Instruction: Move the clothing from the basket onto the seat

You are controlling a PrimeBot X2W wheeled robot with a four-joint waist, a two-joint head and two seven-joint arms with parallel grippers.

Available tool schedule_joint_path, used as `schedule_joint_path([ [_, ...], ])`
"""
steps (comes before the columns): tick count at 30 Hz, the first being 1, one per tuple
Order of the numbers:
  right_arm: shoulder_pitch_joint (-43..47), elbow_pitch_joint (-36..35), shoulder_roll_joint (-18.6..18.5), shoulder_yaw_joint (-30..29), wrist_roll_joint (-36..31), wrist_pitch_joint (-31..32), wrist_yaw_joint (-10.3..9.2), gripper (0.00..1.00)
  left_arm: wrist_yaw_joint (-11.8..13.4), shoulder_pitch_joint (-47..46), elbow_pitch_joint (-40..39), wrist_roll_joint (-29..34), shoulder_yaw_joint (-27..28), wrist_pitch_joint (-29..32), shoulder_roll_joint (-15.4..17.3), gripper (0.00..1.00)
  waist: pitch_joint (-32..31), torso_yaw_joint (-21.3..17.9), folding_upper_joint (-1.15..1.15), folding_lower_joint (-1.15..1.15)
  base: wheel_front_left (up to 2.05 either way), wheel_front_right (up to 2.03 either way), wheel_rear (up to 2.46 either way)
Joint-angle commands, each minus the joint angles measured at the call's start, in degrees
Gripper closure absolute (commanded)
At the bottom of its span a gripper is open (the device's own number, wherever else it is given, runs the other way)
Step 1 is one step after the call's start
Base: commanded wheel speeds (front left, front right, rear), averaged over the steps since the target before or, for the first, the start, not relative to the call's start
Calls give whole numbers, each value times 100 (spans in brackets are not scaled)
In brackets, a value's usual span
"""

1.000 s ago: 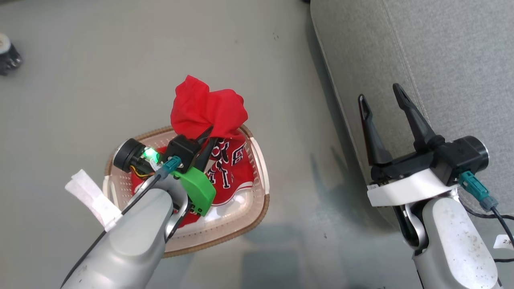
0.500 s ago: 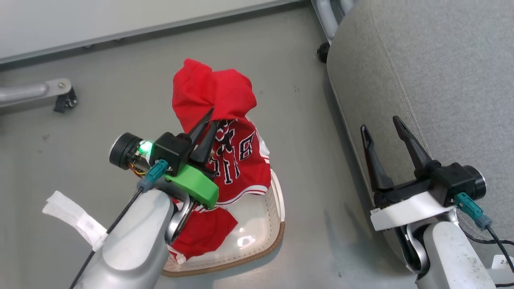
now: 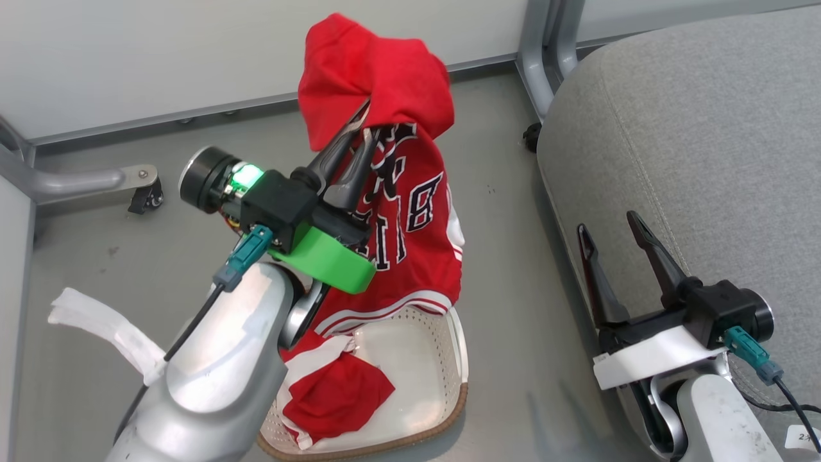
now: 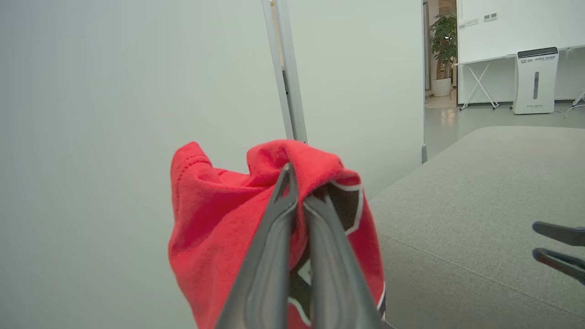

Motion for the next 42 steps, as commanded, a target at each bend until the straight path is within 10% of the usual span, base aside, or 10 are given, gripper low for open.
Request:
schedule_joint_path([
  [1,105,16,-19,8,25,-17,-6,0,-14,-137,-48,62,-3,0,-15,100,-66,22,43,0,0,0,0],
  [42,-1477,26,-19,1938,227,-17,-6,0,13,-482,64,29,-532,41,-321,100,96,133,43,0,0,0,0],
])
